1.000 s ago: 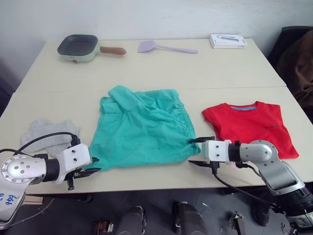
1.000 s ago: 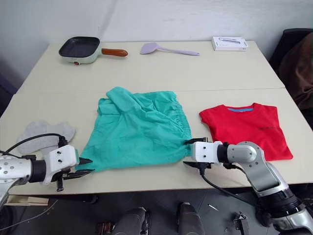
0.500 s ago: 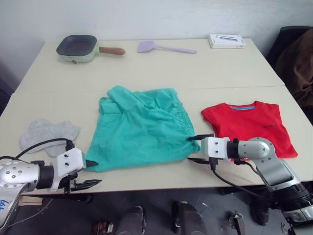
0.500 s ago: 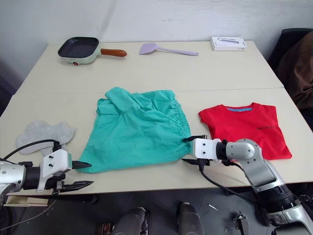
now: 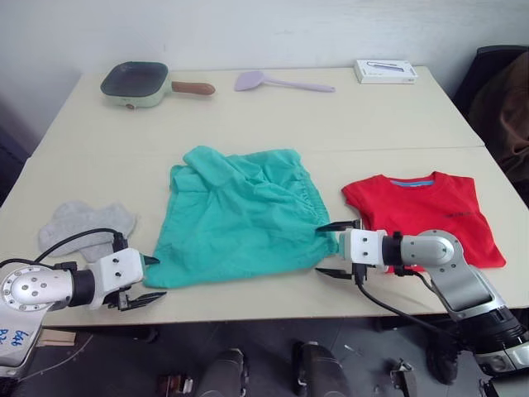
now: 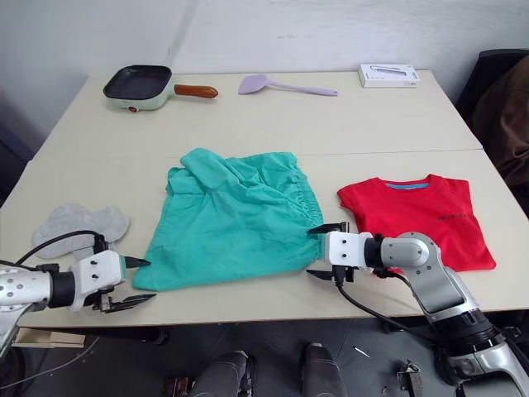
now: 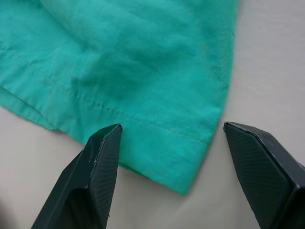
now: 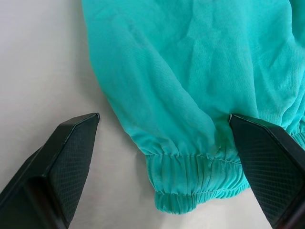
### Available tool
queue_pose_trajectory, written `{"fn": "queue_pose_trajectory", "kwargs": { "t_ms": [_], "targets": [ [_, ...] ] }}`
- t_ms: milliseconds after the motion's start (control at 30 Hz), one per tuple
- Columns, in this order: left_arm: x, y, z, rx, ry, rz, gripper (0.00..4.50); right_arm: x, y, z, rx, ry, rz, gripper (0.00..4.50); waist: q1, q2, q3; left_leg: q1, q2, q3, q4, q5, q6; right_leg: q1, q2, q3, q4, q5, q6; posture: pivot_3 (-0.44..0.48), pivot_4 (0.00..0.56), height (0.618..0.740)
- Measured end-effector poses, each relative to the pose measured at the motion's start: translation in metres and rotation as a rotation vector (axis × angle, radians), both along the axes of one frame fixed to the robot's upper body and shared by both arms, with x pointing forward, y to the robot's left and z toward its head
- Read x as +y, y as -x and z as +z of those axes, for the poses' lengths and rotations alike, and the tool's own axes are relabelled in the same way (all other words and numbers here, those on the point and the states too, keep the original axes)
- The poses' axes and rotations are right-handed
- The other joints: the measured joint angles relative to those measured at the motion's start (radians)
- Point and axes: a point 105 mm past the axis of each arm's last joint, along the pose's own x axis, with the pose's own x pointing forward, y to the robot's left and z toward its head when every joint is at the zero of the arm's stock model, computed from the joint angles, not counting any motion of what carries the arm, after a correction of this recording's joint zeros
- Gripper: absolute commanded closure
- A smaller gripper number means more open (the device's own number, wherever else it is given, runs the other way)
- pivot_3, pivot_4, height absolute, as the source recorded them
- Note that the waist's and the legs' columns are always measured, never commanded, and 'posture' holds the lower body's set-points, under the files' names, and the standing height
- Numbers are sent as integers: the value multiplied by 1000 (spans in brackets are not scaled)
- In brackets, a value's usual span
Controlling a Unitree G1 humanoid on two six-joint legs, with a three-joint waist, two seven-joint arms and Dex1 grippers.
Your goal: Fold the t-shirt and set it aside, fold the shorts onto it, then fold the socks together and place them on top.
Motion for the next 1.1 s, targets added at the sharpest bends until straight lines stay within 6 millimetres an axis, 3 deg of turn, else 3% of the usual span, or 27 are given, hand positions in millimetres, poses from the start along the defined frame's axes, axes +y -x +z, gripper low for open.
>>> {"fn": "queue_pose_trajectory", "kwargs": {
  "t_ms": [67, 300, 333, 433, 500, 633, 733, 800, 900, 967, 1033, 1067, 1100],
  "targets": [
    [0, -2, -1, 1, 5, 2, 2089, 0, 0, -1, 8, -1, 1, 653, 0, 0, 0, 1, 0, 0, 0, 0, 0, 1, 0, 0, 0, 0, 0, 0, 150, 740],
    [-4, -7, -4, 21, 31, 25, 4275, 5, -2, -5, 25, 2, 7, 3102, -2, 0, 0, 11, 1, 0, -3, -4, 5, 11, 0, 0, -3, -1, -1, 0, 150, 740],
    [-4, -8, -3, 22, 37, 31, 4500, 6, -3, -4, 20, -1, 6, 3482, -2, 0, 0, 11, 1, 0, -3, -4, 5, 11, 0, 0, -3, -1, -1, 0, 150, 740],
    [-5, -9, -3, 33, 61, 44, 4500, 7, -8, 1, 18, -6, -4, 4463, -3, 0, 0, 11, 1, 0, -3, -4, 3, 10, 1, 0, -3, -1, -1, 0, 150, 740],
    [-7, -6, -3, 71, 99, 46, 4500, 8, -8, 2, 41, -13, -4, 4463, -3, 0, 0, 11, 1, 0, -3, -4, 2, 10, 1, -1, -3, -1, -1, 0, 150, 740],
    [-23, 30, 3, 305, 207, -46, 4500, -1, 3, 11, 203, -71, 22, 4463, -4, 0, 1, 10, 3, 0, -3, -6, 3, 11, 1, -1, -5, -1, -2, 0, 150, 740],
    [-20, 62, 12, 503, 223, -87, 4500, -9, 36, 24, 402, -106, 100, 4463, -2, 1, 2, 9, 4, -2, -4, -9, 3, 11, 1, -3, -8, -3, -5, 0, 150, 740],
    [-14, 73, 19, 571, 222, -95, 4500, -14, 56, 35, 522, -123, 141, 4463, 0, 2, 3, 10, 4, -2, -4, -9, 4, 13, 1, -4, -10, -3, -6, 0, 150, 740],
    [-14, 63, 34, 515, 249, -102, 4500, -11, 71, 43, 613, -168, 169, 4463, 1, 2, 3, 10, 5, -3, -4, -11, 7, 16, 1, -4, -14, -3, -5, 0, 150, 740],
    [-13, 48, 47, 449, 280, -89, 4500, -9, 70, 41, 634, -190, 144, 4463, 1, 2, 3, 10, 5, -2, -4, -10, 8, 15, 1, -4, -14, -2, -4, 0, 150, 740],
    [-14, 27, 63, 343, 315, -80, 4500, -6, 52, 41, 588, -231, 76, 4463, -1, 2, 3, 11, 4, -2, -3, -9, 7, 15, 1, -4, -13, -2, -3, 0, 150, 740],
    [-16, 7, 75, 243, 358, -76, 4500, -4, 37, 44, 540, -268, 25, 4463, -1, 2, 3, 11, 4, -2, -3, -8, 6, 15, 1, -4, -12, -1, -3, 0, 150, 740],
    [-19, -27, 97, 61, 433, -52, 4500, -2, 12, 51, 469, -334, -53, 4463, 2, 3, 4, 12, 4, -2, -2, -6, 5, 15, 1, -4, -10, 1, -3, 0, 150, 740]
  ]
}}
